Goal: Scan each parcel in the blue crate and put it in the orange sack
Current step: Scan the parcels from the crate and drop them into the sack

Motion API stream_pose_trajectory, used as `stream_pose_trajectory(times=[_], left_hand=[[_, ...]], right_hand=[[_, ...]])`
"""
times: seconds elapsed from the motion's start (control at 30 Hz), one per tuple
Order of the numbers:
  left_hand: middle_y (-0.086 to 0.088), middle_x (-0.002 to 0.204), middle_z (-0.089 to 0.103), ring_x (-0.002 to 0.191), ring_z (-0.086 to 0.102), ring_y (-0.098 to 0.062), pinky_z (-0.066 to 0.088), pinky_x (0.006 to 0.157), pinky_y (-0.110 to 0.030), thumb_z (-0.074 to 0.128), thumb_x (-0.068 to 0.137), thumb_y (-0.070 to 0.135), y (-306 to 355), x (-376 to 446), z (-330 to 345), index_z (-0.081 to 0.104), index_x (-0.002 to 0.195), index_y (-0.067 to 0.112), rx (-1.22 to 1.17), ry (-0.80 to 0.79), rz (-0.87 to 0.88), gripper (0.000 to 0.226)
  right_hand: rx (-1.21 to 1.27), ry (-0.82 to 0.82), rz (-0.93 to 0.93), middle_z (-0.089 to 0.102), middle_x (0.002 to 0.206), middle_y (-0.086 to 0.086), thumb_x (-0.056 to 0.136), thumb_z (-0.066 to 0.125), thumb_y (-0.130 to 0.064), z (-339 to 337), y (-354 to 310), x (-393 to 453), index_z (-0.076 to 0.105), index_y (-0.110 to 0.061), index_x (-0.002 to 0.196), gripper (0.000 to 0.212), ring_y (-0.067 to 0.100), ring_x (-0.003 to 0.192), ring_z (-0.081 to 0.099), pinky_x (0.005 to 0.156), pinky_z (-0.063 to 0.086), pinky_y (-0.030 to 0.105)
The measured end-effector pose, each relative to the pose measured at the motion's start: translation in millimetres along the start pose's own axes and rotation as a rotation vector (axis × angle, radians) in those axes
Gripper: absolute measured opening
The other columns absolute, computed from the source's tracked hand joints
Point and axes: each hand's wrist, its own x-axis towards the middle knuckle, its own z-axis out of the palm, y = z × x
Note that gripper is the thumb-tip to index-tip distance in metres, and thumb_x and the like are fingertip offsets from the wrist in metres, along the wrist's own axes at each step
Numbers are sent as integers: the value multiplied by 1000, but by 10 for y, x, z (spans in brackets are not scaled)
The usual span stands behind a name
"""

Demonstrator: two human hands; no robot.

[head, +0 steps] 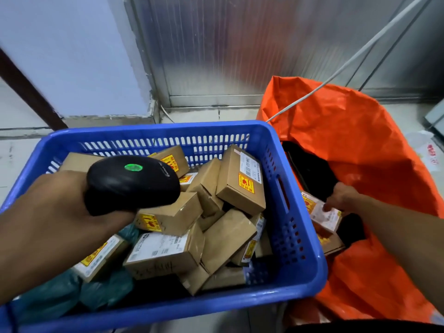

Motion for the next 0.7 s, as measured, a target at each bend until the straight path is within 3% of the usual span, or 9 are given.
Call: stream_pose_trajectory(times=[0.07,0.17,0.3,0.4,0.5,0.6,0.7], left_hand=[[12,46,59,40,58,-8,47,41,-25,82,64,56,206,-51,-106,62,58,33,-28,38,-25,32],[-3,45,55,39,54,-21,43,43,-32,80,66,39,388,-153,-226,58,51,18,-64,73,-48,35],[-5,55,57,44,53,-22,37,46,-31,75,71,32,387,-208,-380,58,57,10,-111,95,-55,31],[-3,43,48,38,43,-14,33,46,-30,72,73,33,363,-259,-472,52,54,12,-186,91,-65,34],[-1,43,45,37,39,-14,34,45,-32,67,72,39,316,-320,-549,50,56,11,-231,110,-82,37],[-9,54,56,51,54,-25,41,50,-35,69,74,37,266,-370,-607,57,62,10,-237,137,-77,33],[-5,52,52,51,49,-23,37,51,-32,71,76,32,241,-438,-673,51,59,11,-246,142,-78,34]], right_hand=[[-9,93,-57,56,129,29,76,80,-22,-128,-144,-188,57,3,126,60,41,116,59,82,56,40],[60,192,-133,66,112,29,85,63,-16,-307,-303,-397,65,3,102,26,41,104,65,75,48,34],[69,55,-194,71,87,22,88,58,-13,-378,-580,-634,69,2,89,19,34,73,69,62,60,38],[-82,-36,-224,70,78,20,90,57,-14,-376,-841,-896,67,5,84,22,29,61,67,50,60,35],[-193,-6,-257,60,70,14,93,57,-22,-492,-1025,-1213,54,-4,73,26,26,56,61,42,49,28],[-218,-20,-256,46,46,6,93,51,-20,-683,-1115,-1415,50,-8,62,33,18,38,40,42,30,18],[-299,10,-309,47,44,6,91,50,-20,-841,-1250,-1680,54,-7,63,31,19,35,38,41,30,18]])
